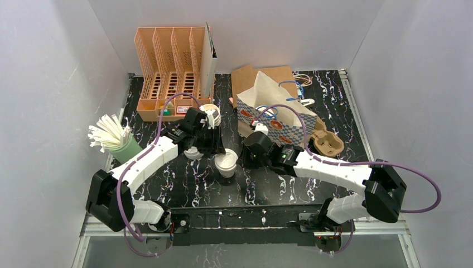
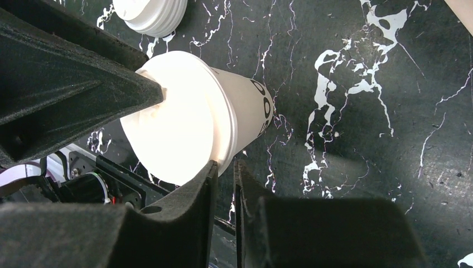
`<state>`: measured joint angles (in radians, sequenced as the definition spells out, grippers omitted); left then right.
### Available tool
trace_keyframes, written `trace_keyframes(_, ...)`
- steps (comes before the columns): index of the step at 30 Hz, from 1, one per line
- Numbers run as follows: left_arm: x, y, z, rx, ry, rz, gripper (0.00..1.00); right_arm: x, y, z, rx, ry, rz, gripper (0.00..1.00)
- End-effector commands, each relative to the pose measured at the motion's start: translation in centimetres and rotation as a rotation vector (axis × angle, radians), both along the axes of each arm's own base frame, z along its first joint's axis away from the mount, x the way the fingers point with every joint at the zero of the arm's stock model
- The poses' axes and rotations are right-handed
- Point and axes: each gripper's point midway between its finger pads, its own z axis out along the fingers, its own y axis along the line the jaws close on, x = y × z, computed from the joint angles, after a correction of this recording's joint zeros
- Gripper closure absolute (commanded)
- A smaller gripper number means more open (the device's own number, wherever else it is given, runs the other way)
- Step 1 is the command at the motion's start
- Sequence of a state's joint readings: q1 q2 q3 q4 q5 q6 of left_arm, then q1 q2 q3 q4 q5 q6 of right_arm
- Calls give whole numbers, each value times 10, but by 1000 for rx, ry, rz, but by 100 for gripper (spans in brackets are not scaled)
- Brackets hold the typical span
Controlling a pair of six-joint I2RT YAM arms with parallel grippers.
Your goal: Pack the takeout coffee
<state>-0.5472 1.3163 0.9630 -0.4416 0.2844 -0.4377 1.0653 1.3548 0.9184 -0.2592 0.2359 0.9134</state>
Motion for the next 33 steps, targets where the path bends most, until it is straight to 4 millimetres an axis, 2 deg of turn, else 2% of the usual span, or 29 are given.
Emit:
trace_keyframes(1,-13,8,-8,30,24,-6,62,-4,-5,-18,-40,32,10,75)
trace_keyframes(15,-22,14,-14,34,36,3,63,-15,-18,-55,-162,113,28,81)
trace_keyframes(26,-25,17,-17,38,42,9,63,-17,-26,-73,-283,154,46,84)
trace_keyframes(29,-25,17,-16,38,41,11,62,-15,-25,-70,-290,148,48,84)
trace_keyframes(33,-19,17,-9,41,21,25,58,-3,-14,-41,-245,70,72,81)
